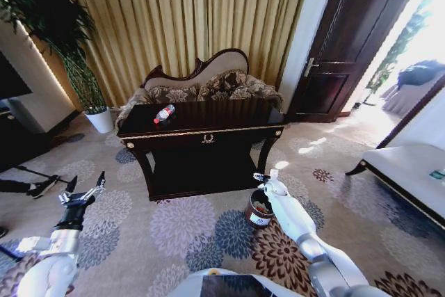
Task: Move to the front of the table and place the trash on the table into the trash bin.
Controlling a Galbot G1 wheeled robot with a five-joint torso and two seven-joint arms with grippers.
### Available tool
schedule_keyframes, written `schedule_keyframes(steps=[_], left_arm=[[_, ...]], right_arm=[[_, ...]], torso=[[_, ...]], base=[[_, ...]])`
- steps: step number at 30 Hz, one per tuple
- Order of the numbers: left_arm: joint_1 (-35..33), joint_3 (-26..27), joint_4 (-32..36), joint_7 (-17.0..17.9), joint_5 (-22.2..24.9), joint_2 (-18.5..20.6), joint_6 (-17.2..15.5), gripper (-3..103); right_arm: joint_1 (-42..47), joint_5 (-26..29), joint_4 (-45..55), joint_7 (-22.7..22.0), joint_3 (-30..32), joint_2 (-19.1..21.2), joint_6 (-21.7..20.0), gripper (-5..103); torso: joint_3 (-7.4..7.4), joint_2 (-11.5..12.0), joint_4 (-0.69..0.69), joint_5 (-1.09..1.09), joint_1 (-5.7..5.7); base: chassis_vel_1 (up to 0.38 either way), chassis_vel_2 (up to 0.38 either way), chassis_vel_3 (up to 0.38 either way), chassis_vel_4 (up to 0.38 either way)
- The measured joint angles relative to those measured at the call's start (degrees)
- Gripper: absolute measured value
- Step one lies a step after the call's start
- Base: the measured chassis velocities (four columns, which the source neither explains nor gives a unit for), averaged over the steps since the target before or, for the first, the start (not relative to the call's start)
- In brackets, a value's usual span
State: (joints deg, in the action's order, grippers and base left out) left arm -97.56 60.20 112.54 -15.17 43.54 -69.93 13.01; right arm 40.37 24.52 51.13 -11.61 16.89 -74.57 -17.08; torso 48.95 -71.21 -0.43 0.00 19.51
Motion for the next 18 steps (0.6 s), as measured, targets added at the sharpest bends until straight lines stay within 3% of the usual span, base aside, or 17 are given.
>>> schedule_keyframes(steps=[1, 2, 4, 5, 6, 7, 8, 9, 10, 11, 13, 14, 16, 18], left_arm=[[0.1, 0.0, 0.0, 0.0, 0.0, 0.0, 0.0, 100], [0.2, 0.0, -0.1, 0.0, 0.0, 0.1, 0.0, 100], [0.3, 0.0, -0.1, 0.0, 0.0, 0.1, 0.0, 100], [0.4, 0.0, -0.1, 0.0, 0.1, 0.1, 0.0, 100], [0.5, -0.1, -0.2, 0.0, 0.0, 0.1, 0.0, 100], [0.5, -0.1, -0.2, 0.0, 0.0, 0.1, 0.0, 100], [0.5, -0.1, -0.3, 0.0, 0.0, 0.1, 0.0, 100], [0.5, -0.1, -0.3, 0.0, 0.1, 0.1, 0.0, 100], [0.5, -0.1, -0.3, 0.0, 0.1, 0.1, 0.0, 100], [0.5, -0.1, -0.3, 0.0, 0.0, 0.1, -0.1, 100], [0.6, -0.1, -0.4, 0.0, -0.1, 0.1, -0.1, 100], [0.6, -0.1, -0.5, 0.0, 0.0, 0.1, 0.0, 100], [0.5, -0.1, -0.5, 0.0, 0.0, 0.1, 0.0, 100], [0.5, -0.1, -0.5, -0.1, 0.0, 0.1, 0.0, 100]], right_arm=[[0.0, -1.6, -0.3, -0.1, -0.1, 0.0, -0.7, 100], [0.4, -2.2, -0.1, 1.8, 0.0, 0.3, -0.4, 100], [0.1, -0.6, -0.3, 1.5, 0.0, 0.0, 1.4, 100], [-0.8, 1.1, -1.2, -1.1, -0.1, -0.7, 2.5, 100], [-0.6, 1.1, -0.7, -1.5, -0.2, -0.7, -0.1, 100], [-0.6, 1.1, -0.7, -1.5, -0.2, -0.7, -0.1, 100], [0.3, 0.5, 0.3, 1.4, -0.2, -0.2, -1.1, 100], [0.0, 0.8, -0.7, 1.9, -0.3, -0.2, 2.7, 100], [0.0, 0.8, -0.7, 1.9, -0.3, -0.2, 2.7, 100], [-1.0, 1.3, -1.9, -0.8, -0.2, -1.1, 3.9, 100], [-1.0, 1.6, -1.4, -1.0, -0.1, -1.2, 1.5, 100], [-0.7, 1.5, -1.1, 1.5, -0.2, -0.9, 2.1, 100], [-1.2, 1.0, -2.1, 0.5, -0.3, -1.4, 4.2, 100], [-1.2, 1.1, -1.5, -0.2, -0.2, -1.5, 1.9, 100]], torso=[[0.0, 0.0, 0.05, 0.01, 0.0], [0.01, 0.0, 0.02, 0.01, 0.0], [0.0, 0.0, -0.01, 0.01, 0.0], [0.0, 0.0, -0.01, 0.0, 0.0], [-0.01, 0.0, 0.11, 0.0, 0.0], [-0.01, 0.0, 0.11, 0.0, 0.0], [0.01, 0.0, 0.09, 0.03, 0.0], [0.0, 0.0, -0.01, 0.01, 0.0], [0.0, 0.0, -0.01, 0.01, 0.0], [0.0, 0.0, -0.03, -0.02, 0.0], [0.0, 0.0, 0.05, 0.0, 0.0], [0.0, 0.0, 0.05, 0.02, 0.0], [0.0, 0.0, 0.02, 0.02, 0.0], [0.0, 0.0, 0.05, 0.02, 0.0]], base=[[0.0, 0.0, 0.0, 0.0], [0.0, 0.0, 0.0, 0.0], [0.0, 0.0, 0.0, 0.0], [0.0, 0.0, 0.0, 0.0], [0.0, 0.0, 0.0, 0.0], [0.0, 0.0, 0.0, 0.0], [0.0, 0.0, 0.0, 0.0], [0.0, 0.0, 0.0, 0.0], [0.0, 0.0, 0.0, 0.0], [0.0, 0.0, 0.0, 0.0], [0.0, 0.0, 0.0, 0.0], [0.0, 0.0, 0.0, 0.0], [0.0, 0.0, 0.0, 0.0], [0.0, 0.0, 0.0, 0.0]])
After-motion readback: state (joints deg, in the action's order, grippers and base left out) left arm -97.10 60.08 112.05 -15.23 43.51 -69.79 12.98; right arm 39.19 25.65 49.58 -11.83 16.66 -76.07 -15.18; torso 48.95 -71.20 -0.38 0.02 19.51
